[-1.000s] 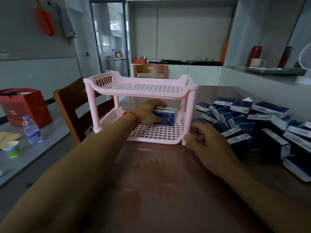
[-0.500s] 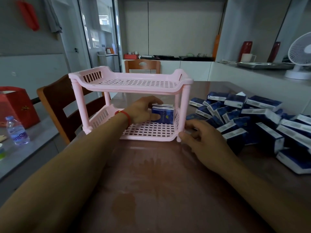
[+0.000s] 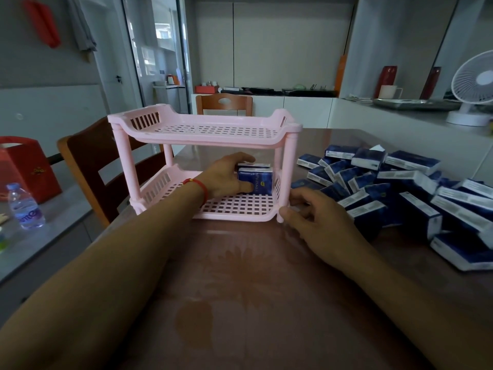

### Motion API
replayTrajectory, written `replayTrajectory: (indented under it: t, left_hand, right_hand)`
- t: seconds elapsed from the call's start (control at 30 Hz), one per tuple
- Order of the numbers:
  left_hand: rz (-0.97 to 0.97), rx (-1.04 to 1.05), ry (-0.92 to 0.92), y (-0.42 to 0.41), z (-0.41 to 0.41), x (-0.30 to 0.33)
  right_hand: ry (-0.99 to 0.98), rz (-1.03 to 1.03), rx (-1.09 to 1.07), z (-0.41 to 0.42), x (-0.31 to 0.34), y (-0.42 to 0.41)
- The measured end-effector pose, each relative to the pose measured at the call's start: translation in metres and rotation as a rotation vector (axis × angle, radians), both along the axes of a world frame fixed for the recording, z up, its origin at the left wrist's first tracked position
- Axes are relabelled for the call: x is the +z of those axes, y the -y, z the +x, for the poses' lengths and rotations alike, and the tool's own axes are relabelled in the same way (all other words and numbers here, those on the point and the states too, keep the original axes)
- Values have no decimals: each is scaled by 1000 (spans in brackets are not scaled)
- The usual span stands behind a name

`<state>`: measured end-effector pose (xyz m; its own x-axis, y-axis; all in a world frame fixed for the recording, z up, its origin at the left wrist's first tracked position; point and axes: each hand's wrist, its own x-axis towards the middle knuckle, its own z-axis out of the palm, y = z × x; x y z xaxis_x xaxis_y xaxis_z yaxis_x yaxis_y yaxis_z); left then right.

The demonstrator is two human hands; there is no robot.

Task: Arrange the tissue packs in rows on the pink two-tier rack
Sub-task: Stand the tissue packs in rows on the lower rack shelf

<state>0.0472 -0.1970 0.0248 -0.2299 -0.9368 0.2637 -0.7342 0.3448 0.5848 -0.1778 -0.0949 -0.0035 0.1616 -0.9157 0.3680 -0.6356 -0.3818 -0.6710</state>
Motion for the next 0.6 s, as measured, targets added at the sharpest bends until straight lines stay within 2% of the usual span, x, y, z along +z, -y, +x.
replayTrajectory:
  t: [0.27,0.47,0.6]
  left_hand:
    - [-28,71,9,-12,-1,4]
    - [-133,187,42,-56,-6,4]
    - [-371,247,144,-103,-12,-1]
  right_hand:
    - [1,-15,-24,0,1,-6]
    - [-43,-199,-30,-13,8,-35]
    - [-114,-377,-63,-27,28,-42]
